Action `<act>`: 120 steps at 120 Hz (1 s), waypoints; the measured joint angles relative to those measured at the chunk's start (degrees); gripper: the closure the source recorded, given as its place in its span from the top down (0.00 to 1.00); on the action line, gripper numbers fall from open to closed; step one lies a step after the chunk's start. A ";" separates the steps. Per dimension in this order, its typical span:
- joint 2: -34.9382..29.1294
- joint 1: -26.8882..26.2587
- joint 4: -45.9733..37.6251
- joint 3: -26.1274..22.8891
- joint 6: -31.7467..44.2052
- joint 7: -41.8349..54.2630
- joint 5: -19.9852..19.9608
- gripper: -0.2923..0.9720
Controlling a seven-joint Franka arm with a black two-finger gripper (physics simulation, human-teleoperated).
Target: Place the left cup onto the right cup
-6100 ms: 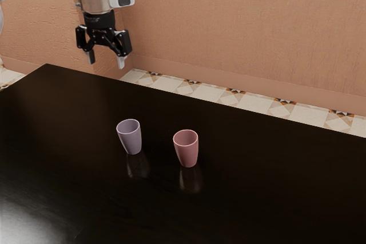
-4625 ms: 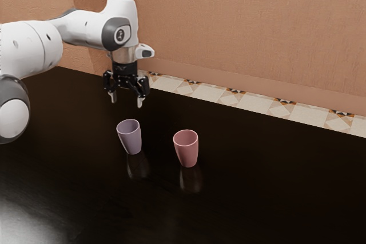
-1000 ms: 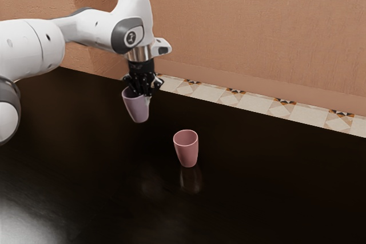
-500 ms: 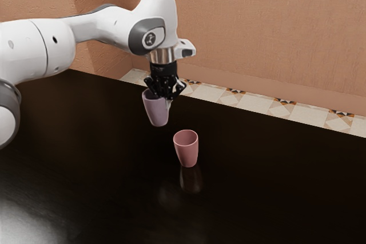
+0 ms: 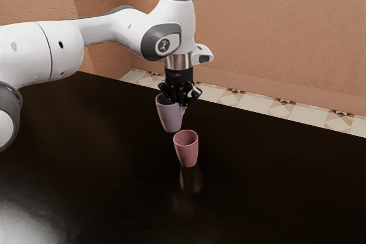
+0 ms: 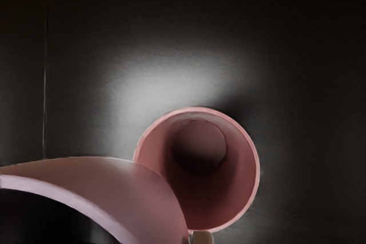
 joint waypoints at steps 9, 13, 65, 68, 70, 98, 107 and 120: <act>0.20 0.01 0.29 -0.76 0.00 -0.76 0.32 0.15; 0.27 0.00 0.38 -1.19 0.00 -1.11 0.45 0.15; 3.90 0.00 4.00 -1.97 0.00 -4.14 2.68 0.15; 4.04 0.00 4.00 -1.97 0.01 -4.26 2.69 0.15; 4.11 0.00 4.00 -1.97 0.02 -4.34 2.70 0.15; 5.25 -0.01 4.00 -1.97 0.39 -5.25 2.72 0.15; 5.52 -0.08 4.00 -1.97 0.52 -5.49 2.73 0.15; 5.83 -0.70 4.10 -2.01 0.68 -5.80 2.75 0.15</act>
